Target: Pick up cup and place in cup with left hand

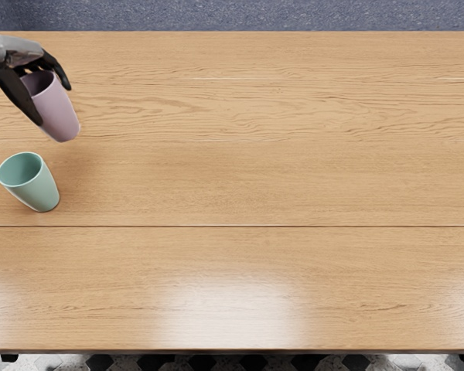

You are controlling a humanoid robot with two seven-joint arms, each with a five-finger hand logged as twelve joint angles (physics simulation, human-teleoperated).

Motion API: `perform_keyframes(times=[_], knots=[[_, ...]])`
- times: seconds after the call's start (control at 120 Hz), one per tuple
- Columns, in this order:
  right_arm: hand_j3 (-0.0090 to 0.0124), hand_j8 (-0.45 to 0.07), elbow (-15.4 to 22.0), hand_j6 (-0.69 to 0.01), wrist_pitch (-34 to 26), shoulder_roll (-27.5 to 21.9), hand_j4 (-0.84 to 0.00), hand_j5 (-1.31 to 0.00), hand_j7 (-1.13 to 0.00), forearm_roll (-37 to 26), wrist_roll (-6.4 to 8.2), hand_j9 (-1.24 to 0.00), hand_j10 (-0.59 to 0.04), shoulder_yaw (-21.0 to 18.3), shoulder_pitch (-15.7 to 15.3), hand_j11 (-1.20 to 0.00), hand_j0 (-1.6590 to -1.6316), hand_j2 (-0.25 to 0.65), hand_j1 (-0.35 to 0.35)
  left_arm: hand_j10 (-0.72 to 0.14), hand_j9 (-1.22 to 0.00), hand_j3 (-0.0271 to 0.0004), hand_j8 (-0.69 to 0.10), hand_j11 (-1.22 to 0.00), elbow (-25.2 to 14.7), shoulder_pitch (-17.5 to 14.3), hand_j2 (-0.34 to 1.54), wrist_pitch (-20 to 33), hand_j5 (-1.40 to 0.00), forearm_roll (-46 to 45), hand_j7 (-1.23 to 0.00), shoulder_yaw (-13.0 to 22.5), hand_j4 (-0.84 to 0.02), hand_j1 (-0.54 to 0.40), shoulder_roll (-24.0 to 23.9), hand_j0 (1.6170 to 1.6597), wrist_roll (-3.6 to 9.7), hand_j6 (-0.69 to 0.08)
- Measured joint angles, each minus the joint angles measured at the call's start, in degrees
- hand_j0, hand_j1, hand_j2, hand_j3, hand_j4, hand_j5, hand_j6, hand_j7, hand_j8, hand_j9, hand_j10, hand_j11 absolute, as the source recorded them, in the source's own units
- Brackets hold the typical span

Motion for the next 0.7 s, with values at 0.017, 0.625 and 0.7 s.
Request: perform_keyframes(times=[0.017, 0.625, 0.7], knots=[[0.0000, 0.000, 0.00, -0.001, 0.00, 0.00, 0.000, 0.00, 0.00, 0.00, 0.00, 0.00, 0.000, 0.00, 0.00, 0.00, -1.6581, 0.000, -0.349, -0.362, -0.65, 0.0000, -0.225, -0.68, -0.25, -0.15, 0.10, 0.01, -0.66, -0.04, -0.66, 0.31, -0.490, -0.127, 0.33, 1.6533, 0.00, -0.290], [0.0000, 0.000, 0.00, -0.001, 0.01, 0.00, 0.000, 0.00, 0.00, 0.00, 0.00, 0.00, 0.000, 0.00, 0.01, 0.00, -1.6581, 0.000, -0.349, -0.360, -0.66, 0.0000, -0.220, -0.68, -6.76, -6.36, 0.11, -0.40, -0.66, -2.63, -0.67, 9.96, -0.487, -0.134, 6.66, 1.6533, -0.10, -0.283], [0.0000, 0.000, 0.00, -0.001, 0.00, 0.00, 0.000, 0.00, 0.00, 0.00, 0.00, 0.00, 0.000, 0.00, 0.01, 0.00, -1.6581, 0.000, -0.349, -0.359, -0.65, 0.0000, -0.222, -0.68, -6.84, -6.36, 0.11, -0.46, -0.66, -2.61, -0.66, 10.61, -0.487, -0.133, 6.74, 1.6533, -0.10, -0.285]])
